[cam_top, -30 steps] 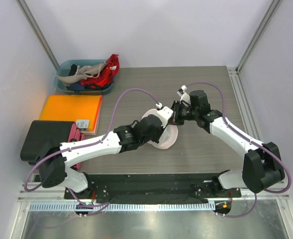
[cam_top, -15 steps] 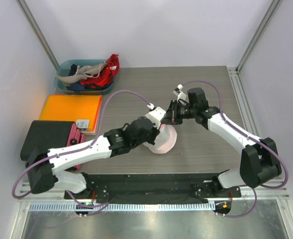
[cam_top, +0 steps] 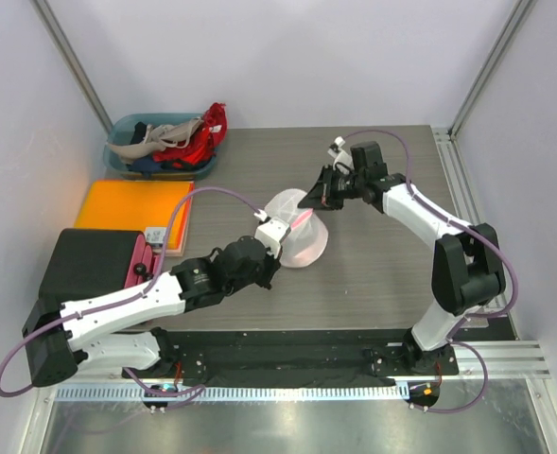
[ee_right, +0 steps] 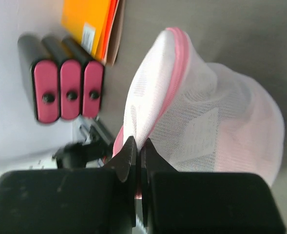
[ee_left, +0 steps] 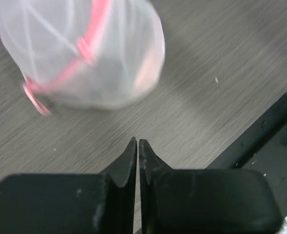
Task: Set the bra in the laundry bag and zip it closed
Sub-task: Zip the zipper on the laundry bag, then adjust the laundry bag at the center of the board.
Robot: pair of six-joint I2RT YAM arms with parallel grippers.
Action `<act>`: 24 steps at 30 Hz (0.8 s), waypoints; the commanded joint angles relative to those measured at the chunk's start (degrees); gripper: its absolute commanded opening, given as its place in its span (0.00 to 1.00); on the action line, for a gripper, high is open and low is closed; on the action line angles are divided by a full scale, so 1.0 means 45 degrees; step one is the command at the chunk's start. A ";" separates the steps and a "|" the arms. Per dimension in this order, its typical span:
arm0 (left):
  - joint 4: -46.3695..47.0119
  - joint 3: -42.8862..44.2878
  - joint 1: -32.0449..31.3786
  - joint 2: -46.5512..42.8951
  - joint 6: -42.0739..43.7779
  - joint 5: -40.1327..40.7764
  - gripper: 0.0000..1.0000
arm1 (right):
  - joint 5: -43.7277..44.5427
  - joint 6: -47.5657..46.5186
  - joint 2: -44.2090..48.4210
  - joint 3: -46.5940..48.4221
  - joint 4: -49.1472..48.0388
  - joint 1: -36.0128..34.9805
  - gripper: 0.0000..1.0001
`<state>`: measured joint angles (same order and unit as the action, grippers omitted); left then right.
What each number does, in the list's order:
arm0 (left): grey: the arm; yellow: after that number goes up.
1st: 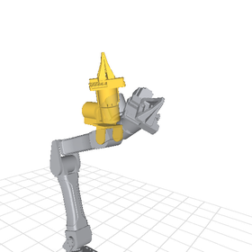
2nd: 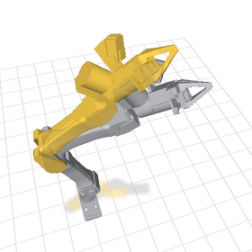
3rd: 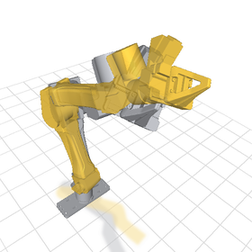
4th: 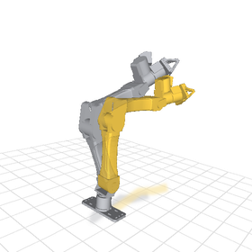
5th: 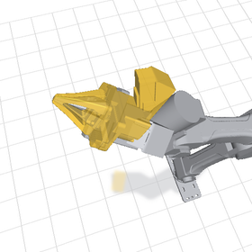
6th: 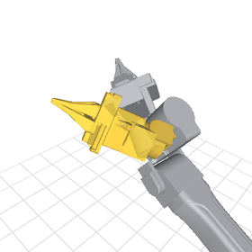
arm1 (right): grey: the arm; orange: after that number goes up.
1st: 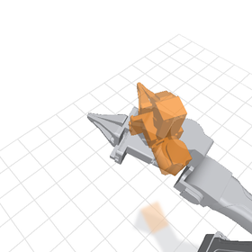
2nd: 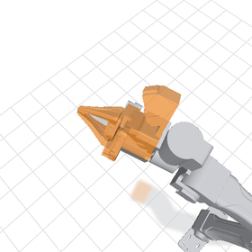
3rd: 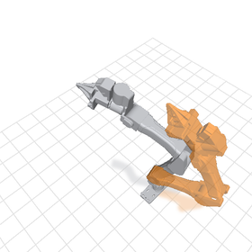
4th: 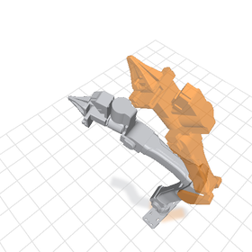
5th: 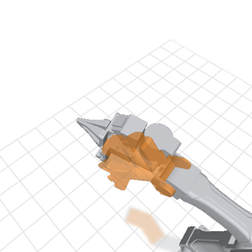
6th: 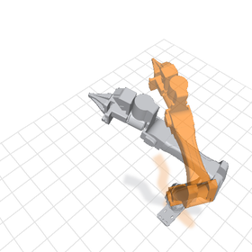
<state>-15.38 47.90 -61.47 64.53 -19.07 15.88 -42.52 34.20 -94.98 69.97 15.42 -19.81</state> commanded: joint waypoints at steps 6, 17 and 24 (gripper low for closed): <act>0.0740 0.0721 -0.0128 0.0970 -0.0607 0.0242 0.00 | 0.3567 -0.1231 0.0941 0.0704 0.1553 -0.0108 0.63; 0.1344 0.2362 0.0671 0.2747 0.0896 0.0613 0.50 | 0.7377 -0.2013 0.3664 -0.0785 0.3349 -0.0089 0.91; 0.1210 0.3224 0.1454 0.3532 0.0646 0.1467 0.55 | 0.6855 0.0754 0.4425 -0.2050 0.2249 0.0028 0.96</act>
<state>-12.05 60.10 -56.21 80.60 -15.84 18.83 -11.22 28.71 -77.93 65.28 30.22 -19.75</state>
